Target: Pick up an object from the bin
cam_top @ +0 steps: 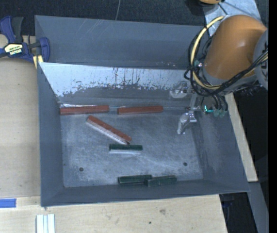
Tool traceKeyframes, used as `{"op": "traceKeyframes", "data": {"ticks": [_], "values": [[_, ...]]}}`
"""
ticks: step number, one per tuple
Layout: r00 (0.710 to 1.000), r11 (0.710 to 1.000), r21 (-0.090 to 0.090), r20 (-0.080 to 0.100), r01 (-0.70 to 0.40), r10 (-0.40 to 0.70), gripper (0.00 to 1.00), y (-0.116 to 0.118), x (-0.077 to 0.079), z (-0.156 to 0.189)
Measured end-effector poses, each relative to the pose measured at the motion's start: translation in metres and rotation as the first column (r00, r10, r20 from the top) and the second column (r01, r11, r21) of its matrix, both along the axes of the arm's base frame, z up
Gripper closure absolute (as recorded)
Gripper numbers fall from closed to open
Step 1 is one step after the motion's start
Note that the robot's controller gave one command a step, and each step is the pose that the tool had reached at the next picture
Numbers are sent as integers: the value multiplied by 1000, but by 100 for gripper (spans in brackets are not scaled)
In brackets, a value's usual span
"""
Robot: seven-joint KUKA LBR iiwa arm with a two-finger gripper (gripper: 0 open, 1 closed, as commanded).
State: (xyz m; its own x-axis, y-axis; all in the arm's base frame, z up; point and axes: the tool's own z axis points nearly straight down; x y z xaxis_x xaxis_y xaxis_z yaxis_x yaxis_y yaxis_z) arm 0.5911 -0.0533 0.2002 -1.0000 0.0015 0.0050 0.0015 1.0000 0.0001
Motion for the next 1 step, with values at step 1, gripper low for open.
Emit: {"op": "traceKeyframes", "data": {"ticks": [1], "values": [[1000, 1000, -1, 9, -1, 1, 0, 0, 2, 5]]}}
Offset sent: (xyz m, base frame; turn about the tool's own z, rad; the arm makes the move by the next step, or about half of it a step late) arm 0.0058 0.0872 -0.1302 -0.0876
